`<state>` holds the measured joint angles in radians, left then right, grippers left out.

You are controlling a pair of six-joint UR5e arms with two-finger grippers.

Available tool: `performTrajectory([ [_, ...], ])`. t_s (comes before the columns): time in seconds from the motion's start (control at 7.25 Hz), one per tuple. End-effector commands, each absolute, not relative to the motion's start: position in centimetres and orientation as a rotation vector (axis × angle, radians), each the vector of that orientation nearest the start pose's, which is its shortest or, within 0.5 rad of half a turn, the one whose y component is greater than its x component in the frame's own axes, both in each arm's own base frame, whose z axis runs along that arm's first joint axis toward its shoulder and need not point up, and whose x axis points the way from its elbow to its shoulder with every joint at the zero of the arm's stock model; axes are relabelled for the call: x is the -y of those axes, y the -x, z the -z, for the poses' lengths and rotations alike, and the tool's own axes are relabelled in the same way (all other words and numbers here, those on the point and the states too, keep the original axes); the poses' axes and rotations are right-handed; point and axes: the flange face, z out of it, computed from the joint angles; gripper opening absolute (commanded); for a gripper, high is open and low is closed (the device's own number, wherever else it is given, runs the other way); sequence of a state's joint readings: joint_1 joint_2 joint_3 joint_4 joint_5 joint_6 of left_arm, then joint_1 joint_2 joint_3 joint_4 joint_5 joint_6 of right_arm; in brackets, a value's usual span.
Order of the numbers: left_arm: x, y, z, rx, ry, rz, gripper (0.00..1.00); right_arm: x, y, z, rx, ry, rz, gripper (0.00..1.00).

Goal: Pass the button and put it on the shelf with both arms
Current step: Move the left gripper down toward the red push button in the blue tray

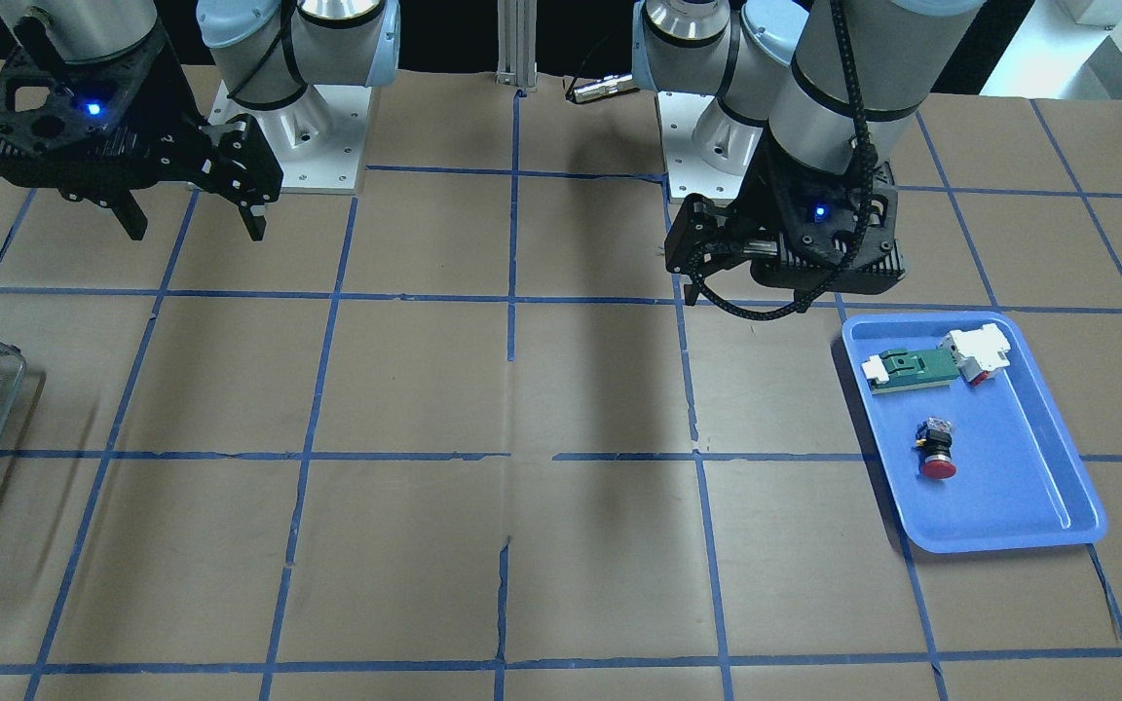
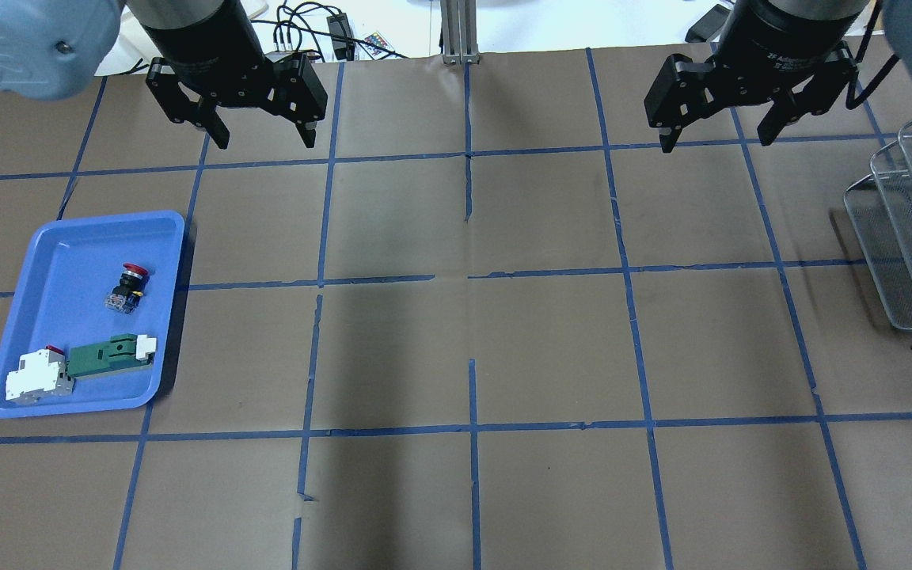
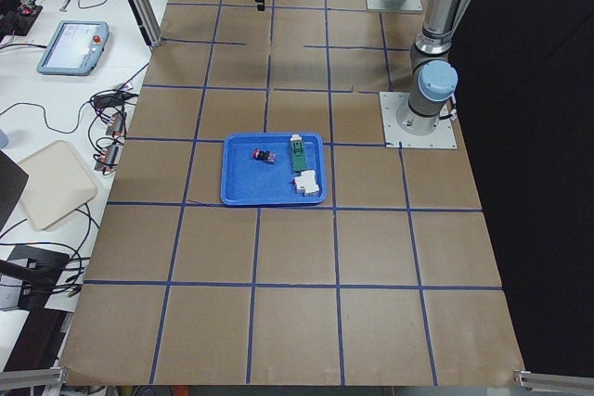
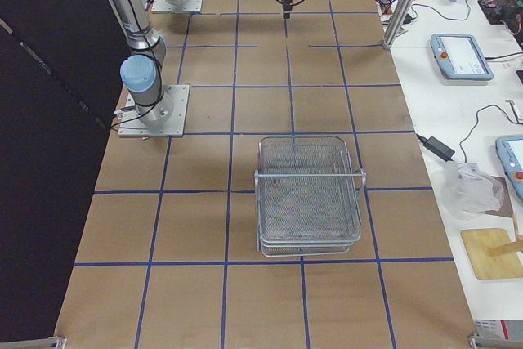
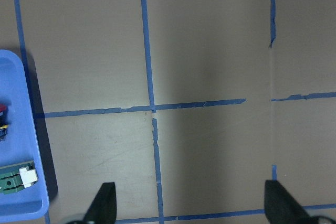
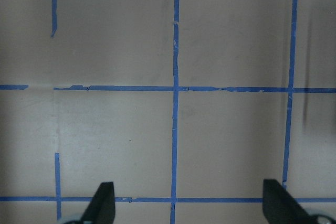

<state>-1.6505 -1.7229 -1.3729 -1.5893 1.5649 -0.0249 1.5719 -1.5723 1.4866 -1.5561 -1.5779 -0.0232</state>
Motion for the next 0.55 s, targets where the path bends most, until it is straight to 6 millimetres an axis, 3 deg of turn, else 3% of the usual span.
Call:
performTrajectory([
  [0.0, 54.7, 17.3, -50.9, -3.151, -0.078, 0.076, 1.0, 49.7, -13.5, -52.9, -3.128, 0.041, 0.118, 1.0],
  [0.28, 57.7, 13.0, -48.6, -3.133, 0.033, 0.087, 1.0, 49.7, -13.5, -52.8, -3.128, 0.03, 0.115, 1.0],
  [0.41, 58.4, 8.5, -44.8, -3.134, 0.105, -0.016, 1.0, 49.7, -13.5, -52.9, -3.126, 0.03, 0.118, 1.0],
])
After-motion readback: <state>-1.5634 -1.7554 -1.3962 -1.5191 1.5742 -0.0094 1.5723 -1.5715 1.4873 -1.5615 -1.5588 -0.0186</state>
